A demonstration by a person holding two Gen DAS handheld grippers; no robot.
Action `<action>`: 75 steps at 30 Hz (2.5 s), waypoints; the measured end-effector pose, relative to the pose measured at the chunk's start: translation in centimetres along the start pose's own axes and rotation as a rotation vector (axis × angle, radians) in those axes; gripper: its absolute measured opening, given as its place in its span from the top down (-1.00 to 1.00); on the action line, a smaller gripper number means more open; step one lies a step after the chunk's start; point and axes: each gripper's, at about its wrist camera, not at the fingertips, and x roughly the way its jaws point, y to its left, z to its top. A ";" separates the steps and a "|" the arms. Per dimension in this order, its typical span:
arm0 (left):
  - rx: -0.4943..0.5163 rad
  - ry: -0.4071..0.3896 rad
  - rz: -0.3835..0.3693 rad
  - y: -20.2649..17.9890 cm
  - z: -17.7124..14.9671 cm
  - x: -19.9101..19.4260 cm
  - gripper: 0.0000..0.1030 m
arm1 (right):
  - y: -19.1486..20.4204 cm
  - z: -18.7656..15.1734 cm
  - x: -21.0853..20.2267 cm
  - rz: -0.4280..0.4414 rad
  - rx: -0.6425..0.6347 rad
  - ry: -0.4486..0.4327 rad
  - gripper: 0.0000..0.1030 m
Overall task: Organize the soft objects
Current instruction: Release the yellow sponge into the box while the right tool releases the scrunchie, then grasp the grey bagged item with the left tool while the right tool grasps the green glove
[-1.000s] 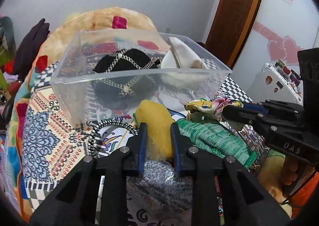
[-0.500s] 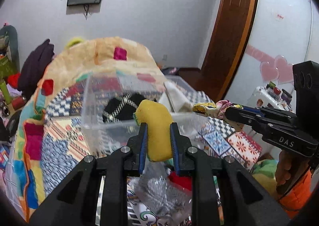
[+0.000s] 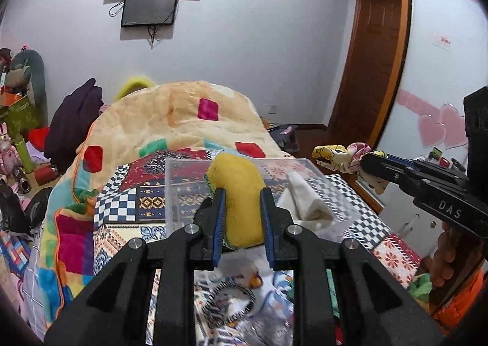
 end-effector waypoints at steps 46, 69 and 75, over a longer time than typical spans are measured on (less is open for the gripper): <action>0.010 0.067 -0.010 -0.9 -0.3 -0.7 -0.10 | 0.4 -0.4 -0.3 -0.007 -0.053 0.073 -0.47; -0.011 0.317 -0.043 -2.2 -10.5 -0.1 -0.21 | 0.8 -10.0 1.8 0.030 -0.032 0.327 -0.52; -0.027 0.324 -0.048 -2.1 -11.6 -0.6 -0.21 | 0.4 -10.7 1.8 0.034 -0.011 0.348 -0.40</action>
